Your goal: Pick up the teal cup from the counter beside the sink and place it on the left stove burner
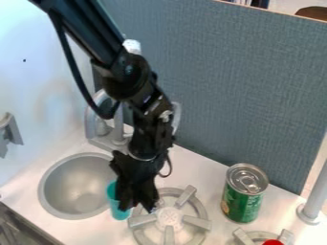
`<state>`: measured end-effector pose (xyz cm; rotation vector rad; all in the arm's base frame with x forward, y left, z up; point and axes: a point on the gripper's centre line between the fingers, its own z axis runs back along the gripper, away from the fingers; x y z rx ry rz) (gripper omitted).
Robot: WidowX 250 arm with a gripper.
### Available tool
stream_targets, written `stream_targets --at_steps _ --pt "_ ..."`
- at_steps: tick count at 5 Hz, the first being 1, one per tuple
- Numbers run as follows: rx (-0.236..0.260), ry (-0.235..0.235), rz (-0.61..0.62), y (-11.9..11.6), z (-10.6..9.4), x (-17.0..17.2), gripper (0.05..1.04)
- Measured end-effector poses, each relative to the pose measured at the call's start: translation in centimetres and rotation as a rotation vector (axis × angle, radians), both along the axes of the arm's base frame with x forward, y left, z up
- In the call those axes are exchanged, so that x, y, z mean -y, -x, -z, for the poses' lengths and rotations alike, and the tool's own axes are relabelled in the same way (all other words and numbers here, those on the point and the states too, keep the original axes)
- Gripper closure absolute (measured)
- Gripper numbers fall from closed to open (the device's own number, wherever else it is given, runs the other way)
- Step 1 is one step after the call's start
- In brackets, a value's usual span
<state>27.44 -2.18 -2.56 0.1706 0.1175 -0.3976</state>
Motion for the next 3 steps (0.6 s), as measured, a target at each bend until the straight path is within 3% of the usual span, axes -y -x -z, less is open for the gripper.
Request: stream_targets --at_steps 1,3 --pt "0.026 0.016 0.030 -1.6 -1.0 1.5 0.983" --pt "0.022 0.036 0.096 -3.2 0.3 2.4 0.983"
